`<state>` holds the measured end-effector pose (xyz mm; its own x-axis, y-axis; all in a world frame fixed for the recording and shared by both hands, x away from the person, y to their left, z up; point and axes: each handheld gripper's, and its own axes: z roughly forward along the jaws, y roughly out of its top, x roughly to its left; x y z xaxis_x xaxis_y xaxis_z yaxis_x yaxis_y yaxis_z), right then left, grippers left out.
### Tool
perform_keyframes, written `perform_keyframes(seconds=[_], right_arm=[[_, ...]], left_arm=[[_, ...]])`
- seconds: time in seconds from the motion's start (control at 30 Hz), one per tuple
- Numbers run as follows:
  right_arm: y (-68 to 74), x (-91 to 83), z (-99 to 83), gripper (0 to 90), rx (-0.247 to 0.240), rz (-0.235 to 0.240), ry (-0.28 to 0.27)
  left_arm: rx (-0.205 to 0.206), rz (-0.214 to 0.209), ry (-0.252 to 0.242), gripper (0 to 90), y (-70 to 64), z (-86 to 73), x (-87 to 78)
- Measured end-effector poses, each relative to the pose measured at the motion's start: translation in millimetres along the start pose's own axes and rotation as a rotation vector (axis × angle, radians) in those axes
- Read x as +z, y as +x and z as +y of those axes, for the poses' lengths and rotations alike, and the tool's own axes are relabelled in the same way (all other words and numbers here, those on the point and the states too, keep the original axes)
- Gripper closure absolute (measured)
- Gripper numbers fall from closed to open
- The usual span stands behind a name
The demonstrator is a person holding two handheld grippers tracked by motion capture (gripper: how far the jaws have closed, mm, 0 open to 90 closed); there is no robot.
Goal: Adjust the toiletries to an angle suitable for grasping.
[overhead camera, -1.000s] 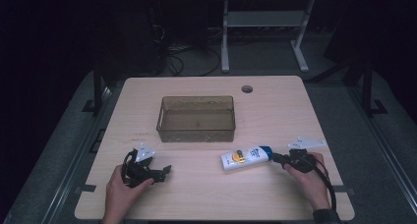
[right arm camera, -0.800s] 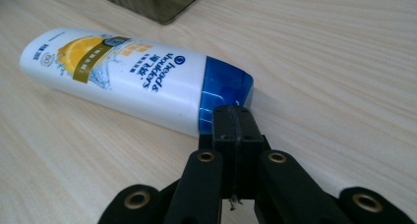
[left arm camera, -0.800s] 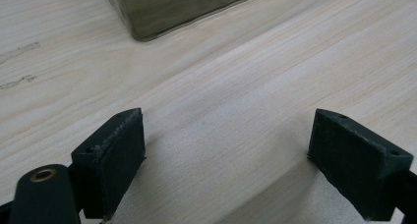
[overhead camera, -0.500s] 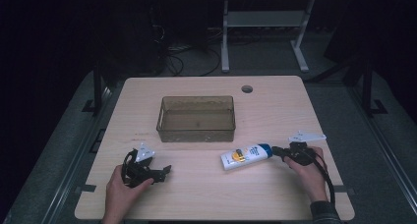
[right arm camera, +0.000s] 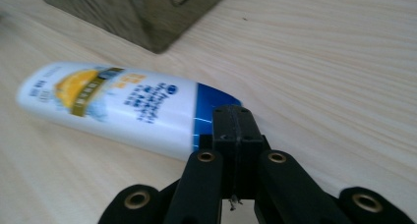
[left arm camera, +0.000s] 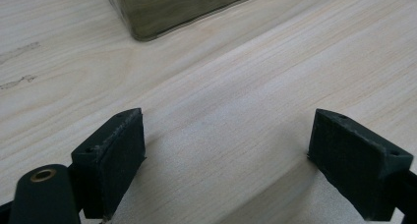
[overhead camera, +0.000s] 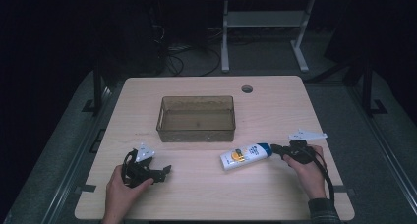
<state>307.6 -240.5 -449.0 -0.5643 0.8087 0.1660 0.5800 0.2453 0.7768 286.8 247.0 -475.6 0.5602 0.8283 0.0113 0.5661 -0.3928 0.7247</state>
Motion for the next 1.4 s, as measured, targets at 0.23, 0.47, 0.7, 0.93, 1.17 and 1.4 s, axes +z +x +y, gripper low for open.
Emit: perform_keyframes(seconds=[0.23, 0.47, 0.7, 0.93, 1.17, 1.4], right_arm=[[19.8, 3.0, 9.2, 90.0, -0.031, 0.047, -0.011], [33.9, 14.2, 19.6, 90.0, -0.044, 0.084, -0.011], [46.3, 26.4, 27.8, 90.0, -0.052, 0.109, -0.013], [61.1, 42.1, 38.4, 90.0, -0.069, 0.141, -0.003], [75.7, 57.4, 47.4, 90.0, -0.086, 0.173, -0.003], [89.1, 74.5, 55.4, 90.0, -0.094, 0.195, 0.017]], left_arm=[[0.0, 0.0, 0.0, 12.7, 0.0, 0.0, 0.0], [0.0, 0.0, 0.0, 12.6, 0.0, 0.0, 0.0], [0.0, 0.0, 0.0, 12.7, 0.0, 0.0, 0.0], [-0.001, -0.002, -0.003, 12.6, 0.0, -0.2, 0.0], [-0.001, -0.002, -0.004, 12.7, 0.0, -0.7, -0.5], [-0.001, -0.003, -0.004, 12.7, 0.0, -1.0, -0.8]])
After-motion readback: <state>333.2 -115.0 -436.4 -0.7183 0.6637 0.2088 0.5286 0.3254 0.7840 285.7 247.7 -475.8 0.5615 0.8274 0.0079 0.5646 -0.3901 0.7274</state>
